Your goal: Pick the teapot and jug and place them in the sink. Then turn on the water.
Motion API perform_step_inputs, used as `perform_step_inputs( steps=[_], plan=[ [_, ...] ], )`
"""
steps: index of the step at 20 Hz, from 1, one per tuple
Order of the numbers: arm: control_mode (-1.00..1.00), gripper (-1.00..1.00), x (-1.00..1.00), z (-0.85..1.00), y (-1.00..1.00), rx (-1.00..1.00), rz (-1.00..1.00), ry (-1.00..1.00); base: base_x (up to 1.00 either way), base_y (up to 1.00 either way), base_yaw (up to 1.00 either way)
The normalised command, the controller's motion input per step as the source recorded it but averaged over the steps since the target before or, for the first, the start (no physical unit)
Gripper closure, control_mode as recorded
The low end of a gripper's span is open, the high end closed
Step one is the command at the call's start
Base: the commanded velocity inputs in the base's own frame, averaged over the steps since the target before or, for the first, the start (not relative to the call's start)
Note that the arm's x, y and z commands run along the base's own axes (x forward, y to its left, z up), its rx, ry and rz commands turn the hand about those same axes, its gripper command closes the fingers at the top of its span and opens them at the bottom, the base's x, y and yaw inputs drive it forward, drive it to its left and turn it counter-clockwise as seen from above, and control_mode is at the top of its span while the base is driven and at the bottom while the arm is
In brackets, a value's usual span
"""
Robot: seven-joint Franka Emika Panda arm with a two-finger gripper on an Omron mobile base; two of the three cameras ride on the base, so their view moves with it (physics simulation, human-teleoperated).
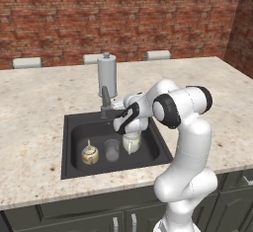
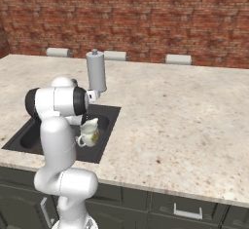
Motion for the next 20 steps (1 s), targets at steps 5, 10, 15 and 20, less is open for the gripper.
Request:
perform_step_inputs(
  steps=[5, 10, 15, 20],
  plan=[
    [-1.0, -1.0, 0.03, -0.31, 0.0, 0.01, 0.0, -0.04, 0.0, 0.0, 0.0],
    [-1.0, -1.0, 0.12, -0.18, 0.0, 0.03, 0.0, -0.04, 0.0, 0.0, 0.0],
    [-1.0, -1.0, 0.22, -0.1, 0.0, 0.05, 0.0, -0.05, 0.0, 0.0, 0.0],
    [-1.0, -1.0, 0.22, -0.17, 0.0, 0.06, 0.0, -0.05, 0.0, 0.0, 0.0]
  ],
)
